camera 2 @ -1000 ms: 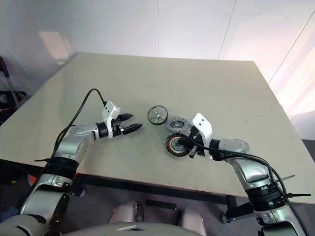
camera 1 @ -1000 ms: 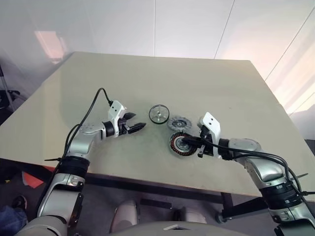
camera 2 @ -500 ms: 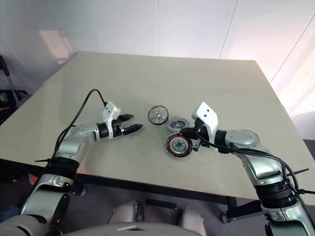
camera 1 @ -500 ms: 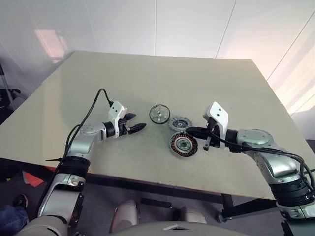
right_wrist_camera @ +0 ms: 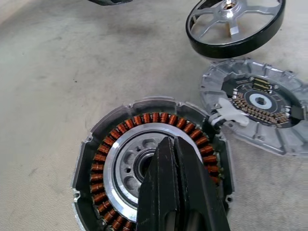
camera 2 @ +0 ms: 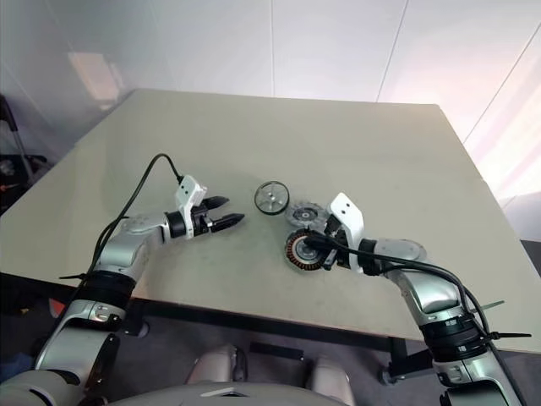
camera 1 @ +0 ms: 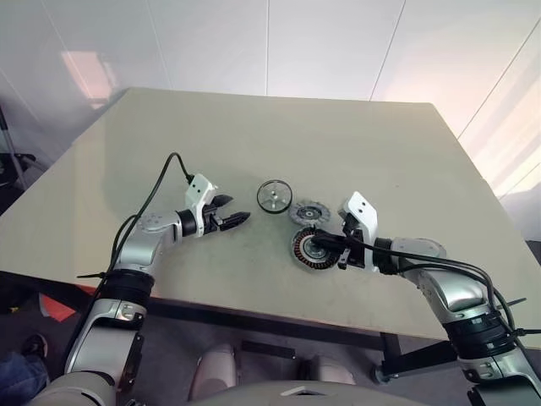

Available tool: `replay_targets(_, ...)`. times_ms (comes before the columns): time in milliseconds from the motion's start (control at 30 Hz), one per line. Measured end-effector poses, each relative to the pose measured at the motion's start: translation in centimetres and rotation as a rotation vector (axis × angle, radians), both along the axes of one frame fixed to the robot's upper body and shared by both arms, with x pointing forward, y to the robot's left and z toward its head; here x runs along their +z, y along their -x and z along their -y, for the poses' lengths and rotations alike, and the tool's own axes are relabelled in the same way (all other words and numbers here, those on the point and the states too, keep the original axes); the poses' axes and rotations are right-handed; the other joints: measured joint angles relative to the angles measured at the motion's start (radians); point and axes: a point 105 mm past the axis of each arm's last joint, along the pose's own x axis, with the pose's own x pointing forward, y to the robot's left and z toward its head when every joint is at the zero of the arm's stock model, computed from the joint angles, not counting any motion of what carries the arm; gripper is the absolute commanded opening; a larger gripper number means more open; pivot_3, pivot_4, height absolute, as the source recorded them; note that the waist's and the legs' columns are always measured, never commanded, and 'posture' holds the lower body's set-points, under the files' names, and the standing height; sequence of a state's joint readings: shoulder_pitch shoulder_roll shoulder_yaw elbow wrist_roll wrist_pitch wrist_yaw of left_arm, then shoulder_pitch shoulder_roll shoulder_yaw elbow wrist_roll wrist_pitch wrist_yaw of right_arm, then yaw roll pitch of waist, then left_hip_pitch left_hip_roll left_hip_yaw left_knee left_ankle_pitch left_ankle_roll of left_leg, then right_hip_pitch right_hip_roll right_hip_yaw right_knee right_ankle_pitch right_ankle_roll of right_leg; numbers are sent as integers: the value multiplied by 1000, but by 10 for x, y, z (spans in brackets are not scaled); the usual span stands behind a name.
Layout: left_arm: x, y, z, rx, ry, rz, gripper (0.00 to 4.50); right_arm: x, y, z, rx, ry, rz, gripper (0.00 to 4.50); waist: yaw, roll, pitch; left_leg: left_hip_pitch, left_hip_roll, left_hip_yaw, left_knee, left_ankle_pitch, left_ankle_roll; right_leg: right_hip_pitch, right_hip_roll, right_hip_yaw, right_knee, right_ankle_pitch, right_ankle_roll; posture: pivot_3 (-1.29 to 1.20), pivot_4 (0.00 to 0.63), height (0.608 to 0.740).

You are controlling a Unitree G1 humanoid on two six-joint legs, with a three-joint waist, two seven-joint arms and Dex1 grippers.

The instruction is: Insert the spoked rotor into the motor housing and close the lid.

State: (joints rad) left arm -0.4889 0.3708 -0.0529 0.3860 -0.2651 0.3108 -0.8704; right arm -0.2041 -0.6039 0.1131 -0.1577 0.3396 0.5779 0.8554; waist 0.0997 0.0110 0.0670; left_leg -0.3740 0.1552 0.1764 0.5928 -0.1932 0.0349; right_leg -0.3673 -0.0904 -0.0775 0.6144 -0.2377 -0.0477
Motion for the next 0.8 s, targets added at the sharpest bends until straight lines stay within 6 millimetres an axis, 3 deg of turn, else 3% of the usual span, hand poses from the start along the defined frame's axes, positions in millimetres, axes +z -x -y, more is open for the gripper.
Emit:
replay_targets(267,-13,-25,15,195,193,-213,4044,68,-17,0,-19,-98,204,25,6,0,0,0,0,0,1,0,0,0,0,0,0,0,0,0,0,740)
replay_targets(733,-5,-47,77,192,448,-540,4044,74,-19,0,-39,-111,220,25,29,-1,0,-4,0,0,2,-1,2,-1,0,-1,-2,0,0,0,0,740)
replay_targets(800,-4,-48,82,192,455,-559,3652,74,-19,1,-43,-111,221,0,30,-1,0,-4,0,0,2,-1,3,-1,0,-1,-3,0,0,0,0,740)
